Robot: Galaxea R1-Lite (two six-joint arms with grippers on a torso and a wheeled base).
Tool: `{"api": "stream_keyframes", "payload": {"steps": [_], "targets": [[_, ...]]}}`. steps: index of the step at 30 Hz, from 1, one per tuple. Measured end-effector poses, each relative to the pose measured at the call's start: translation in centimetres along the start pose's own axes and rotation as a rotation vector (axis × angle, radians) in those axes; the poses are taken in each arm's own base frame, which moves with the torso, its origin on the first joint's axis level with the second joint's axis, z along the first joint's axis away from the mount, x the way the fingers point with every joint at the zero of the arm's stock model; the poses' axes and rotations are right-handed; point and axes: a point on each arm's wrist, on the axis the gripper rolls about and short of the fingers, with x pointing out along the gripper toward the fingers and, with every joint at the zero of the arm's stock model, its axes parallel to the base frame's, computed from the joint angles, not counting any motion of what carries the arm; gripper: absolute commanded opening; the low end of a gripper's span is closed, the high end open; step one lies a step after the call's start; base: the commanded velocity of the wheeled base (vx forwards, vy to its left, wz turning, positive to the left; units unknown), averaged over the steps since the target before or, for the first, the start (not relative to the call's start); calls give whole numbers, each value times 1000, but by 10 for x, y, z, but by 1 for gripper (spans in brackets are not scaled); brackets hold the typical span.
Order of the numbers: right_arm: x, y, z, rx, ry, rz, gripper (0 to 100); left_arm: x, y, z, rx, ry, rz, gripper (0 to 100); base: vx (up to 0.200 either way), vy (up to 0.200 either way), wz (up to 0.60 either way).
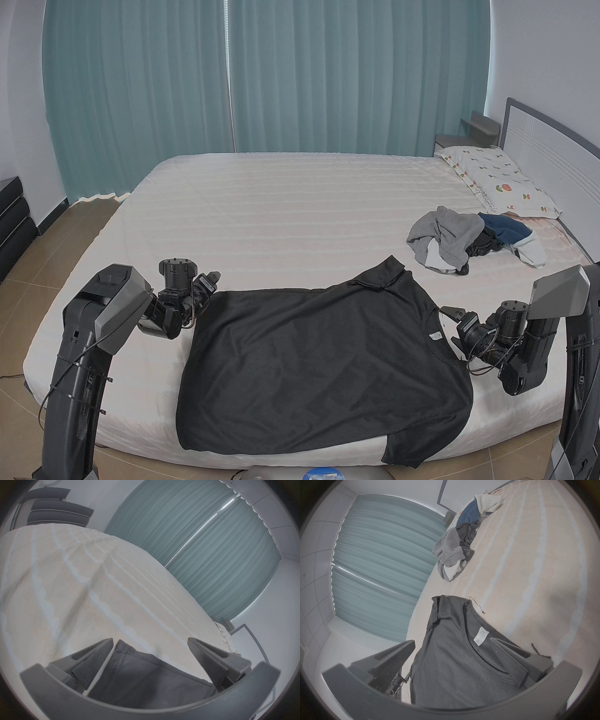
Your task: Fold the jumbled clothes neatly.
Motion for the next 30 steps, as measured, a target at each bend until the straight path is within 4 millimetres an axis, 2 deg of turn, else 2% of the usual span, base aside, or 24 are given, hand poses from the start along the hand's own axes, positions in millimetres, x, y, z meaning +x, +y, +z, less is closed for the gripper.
{"api": "stream_keyframes", "payload": {"steps": [9,10,20,30], "targets": [[0,0,0,1,1,-1,100,0,4,-5,31,14,15,100,0,0,0],[0,0,0,1,0,0,100,0,5,-6,32,16,17,0,0,0,0],[0,-1,1,9,-1,0,100,1,6,-6,33,15,25,0,0,0,0],[-1,-1,4,13,-8,2,100,4,3,2,25,-84,40,0,0,0,0]]}}
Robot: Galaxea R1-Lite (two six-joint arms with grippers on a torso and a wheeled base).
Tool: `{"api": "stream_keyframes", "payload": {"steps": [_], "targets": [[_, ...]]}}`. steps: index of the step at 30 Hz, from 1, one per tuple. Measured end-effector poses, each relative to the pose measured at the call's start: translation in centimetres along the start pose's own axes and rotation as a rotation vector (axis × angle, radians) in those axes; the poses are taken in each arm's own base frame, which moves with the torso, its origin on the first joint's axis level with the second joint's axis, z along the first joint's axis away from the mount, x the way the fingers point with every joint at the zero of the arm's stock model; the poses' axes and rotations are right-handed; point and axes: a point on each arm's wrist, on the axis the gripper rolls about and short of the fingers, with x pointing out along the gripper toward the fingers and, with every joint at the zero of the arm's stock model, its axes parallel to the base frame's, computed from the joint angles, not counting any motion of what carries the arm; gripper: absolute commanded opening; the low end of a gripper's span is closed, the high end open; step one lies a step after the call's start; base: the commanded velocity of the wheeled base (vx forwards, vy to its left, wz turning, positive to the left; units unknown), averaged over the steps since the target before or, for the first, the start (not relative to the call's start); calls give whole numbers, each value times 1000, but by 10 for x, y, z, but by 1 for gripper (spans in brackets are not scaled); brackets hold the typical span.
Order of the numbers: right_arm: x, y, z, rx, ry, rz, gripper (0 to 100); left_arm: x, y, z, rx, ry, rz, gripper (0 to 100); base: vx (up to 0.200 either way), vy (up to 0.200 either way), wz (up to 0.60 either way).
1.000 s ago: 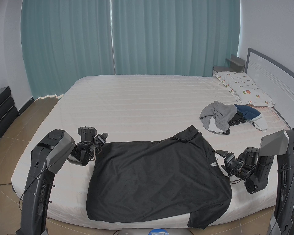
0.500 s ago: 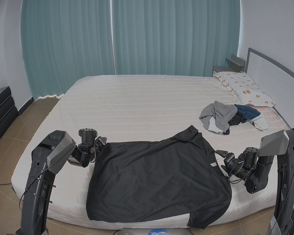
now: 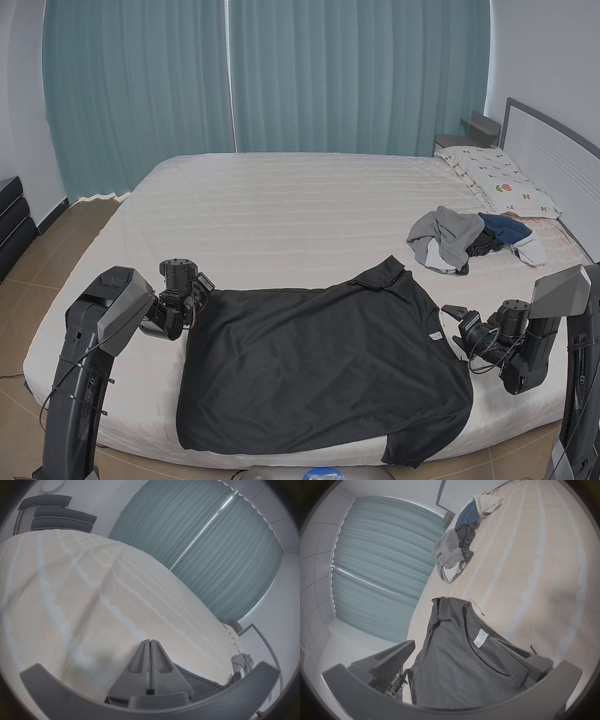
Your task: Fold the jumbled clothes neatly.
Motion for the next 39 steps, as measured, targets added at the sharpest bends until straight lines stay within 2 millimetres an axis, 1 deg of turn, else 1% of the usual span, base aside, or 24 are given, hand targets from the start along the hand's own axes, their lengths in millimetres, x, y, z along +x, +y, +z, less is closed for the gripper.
{"api": "stream_keyframes", "payload": {"steps": [7,19,39], "targets": [[0,0,0,-2,-2,-1,100,3,-1,4,-12,-72,-23,0,0,0,0],[0,-1,-1,-5,0,-4,100,18,3,14,4,-192,12,0,0,0,0],[0,-1,-2,-7,1,-6,100,31,6,25,-12,-263,9,0,0,0,0]]}}
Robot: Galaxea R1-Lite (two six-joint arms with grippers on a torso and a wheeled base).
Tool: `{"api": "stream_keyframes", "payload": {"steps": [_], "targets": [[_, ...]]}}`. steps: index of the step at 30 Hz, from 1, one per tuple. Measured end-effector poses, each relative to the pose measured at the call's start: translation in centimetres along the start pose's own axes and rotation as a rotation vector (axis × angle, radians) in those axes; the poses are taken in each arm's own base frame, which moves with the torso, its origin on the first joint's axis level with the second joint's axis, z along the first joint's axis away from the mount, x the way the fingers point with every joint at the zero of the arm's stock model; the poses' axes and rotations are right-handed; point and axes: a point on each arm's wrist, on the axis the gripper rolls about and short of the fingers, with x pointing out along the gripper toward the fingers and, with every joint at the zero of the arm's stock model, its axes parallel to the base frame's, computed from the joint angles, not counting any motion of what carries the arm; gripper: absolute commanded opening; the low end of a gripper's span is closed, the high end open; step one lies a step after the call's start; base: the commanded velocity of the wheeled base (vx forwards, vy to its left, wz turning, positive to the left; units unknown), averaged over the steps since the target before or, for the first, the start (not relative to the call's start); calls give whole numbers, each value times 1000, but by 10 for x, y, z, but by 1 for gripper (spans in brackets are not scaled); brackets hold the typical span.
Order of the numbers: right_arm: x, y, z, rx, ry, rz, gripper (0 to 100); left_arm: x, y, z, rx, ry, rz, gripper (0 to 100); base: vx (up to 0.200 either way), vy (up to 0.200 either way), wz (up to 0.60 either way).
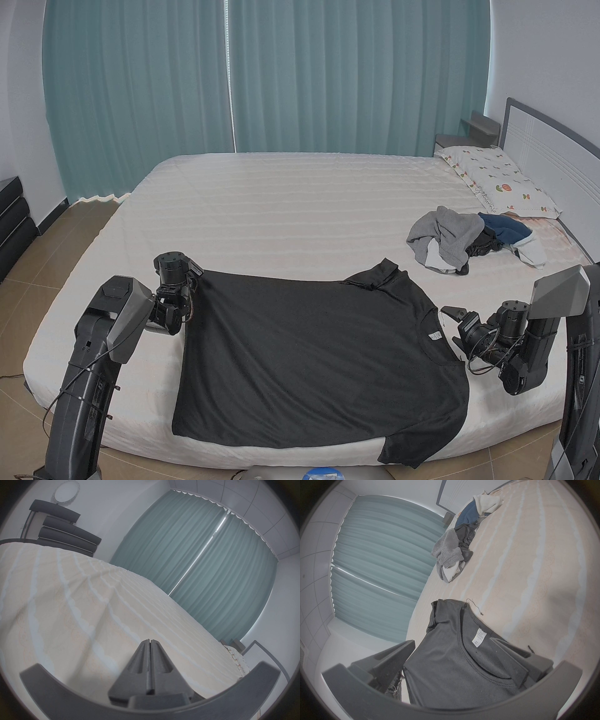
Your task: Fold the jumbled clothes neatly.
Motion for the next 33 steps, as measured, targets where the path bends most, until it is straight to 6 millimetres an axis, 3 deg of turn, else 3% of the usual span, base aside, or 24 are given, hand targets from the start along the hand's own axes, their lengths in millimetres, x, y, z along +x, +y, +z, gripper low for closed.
{"api": "stream_keyframes", "payload": {"steps": [16,17,33], "targets": [[0,0,-1,0,2,-1,100,6,6,-5,25,13,42,0,0,0,0],[0,0,-1,0,2,-1,100,6,7,-6,29,22,51,100,0,0,0],[2,1,0,-4,-1,7,100,1,8,-6,-26,66,98,100,0,0,0]]}}
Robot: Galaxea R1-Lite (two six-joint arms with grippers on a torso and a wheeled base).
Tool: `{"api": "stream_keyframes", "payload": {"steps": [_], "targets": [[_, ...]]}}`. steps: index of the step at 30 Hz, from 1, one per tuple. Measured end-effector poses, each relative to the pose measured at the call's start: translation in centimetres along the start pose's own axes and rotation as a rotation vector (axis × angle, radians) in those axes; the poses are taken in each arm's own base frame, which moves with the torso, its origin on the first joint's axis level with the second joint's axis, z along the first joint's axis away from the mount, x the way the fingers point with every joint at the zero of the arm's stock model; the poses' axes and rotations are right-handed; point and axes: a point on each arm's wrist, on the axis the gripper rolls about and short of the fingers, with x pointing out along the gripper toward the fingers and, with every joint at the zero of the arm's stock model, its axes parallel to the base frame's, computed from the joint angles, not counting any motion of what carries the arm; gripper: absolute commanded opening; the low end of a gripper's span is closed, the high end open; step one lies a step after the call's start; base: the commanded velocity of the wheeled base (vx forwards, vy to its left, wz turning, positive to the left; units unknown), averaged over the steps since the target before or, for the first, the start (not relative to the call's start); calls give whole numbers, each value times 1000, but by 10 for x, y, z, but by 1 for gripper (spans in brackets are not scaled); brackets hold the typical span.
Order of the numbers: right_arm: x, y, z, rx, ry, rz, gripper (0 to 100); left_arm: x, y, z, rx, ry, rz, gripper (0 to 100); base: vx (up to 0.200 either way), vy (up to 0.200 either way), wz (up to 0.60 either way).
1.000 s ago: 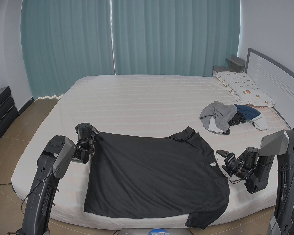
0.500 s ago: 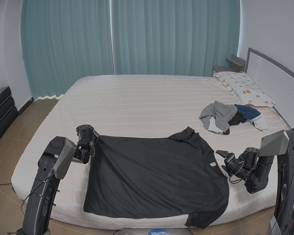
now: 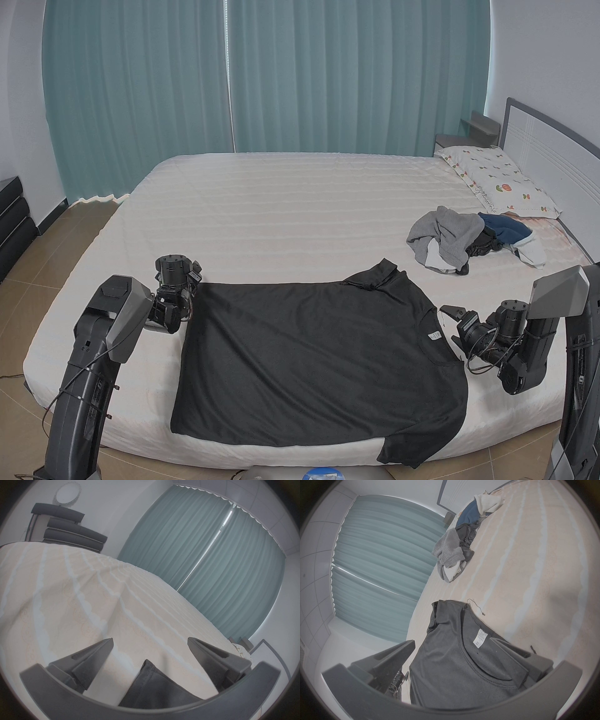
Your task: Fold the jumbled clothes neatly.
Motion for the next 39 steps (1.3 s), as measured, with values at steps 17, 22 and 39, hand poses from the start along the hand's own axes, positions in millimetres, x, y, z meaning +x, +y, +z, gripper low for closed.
{"api": "stream_keyframes", "payload": {"steps": [17,22,39], "targets": [[32,28,21,-149,19,-63,100,-86,-1,30,-110,185,25,100,0,0,0],[61,61,35,-214,13,-61,100,-116,5,32,-116,233,37,100,0,0,0],[143,172,-5,-365,100,12,100,-186,35,24,-251,258,-62,100,0,0,0]]}}
